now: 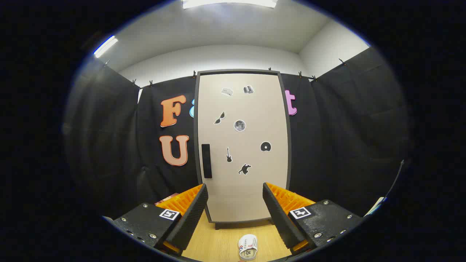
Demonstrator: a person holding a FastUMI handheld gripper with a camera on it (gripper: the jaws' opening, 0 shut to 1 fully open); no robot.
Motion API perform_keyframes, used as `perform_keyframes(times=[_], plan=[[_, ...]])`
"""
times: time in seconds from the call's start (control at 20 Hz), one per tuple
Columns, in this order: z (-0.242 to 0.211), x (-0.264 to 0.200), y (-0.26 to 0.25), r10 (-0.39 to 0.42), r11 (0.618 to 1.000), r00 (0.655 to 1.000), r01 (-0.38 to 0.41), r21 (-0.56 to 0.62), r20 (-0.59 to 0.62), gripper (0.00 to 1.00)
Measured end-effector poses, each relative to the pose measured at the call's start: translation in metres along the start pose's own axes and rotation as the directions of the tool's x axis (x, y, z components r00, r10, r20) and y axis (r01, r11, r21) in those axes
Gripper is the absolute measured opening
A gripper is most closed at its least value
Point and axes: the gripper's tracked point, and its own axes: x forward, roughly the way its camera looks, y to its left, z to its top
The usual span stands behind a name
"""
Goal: Open the shoe cabinet door, grab the shoes and put them into the shoe cabinet, then close the shoe cabinet door.
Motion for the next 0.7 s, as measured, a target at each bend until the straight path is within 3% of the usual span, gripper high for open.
perform_keyframes(times=[0.7], plan=[[-0.0027,0.0077,-0.0029,-0.004,1.000,1.000,0.004,0.003,-0.009,0.94]])
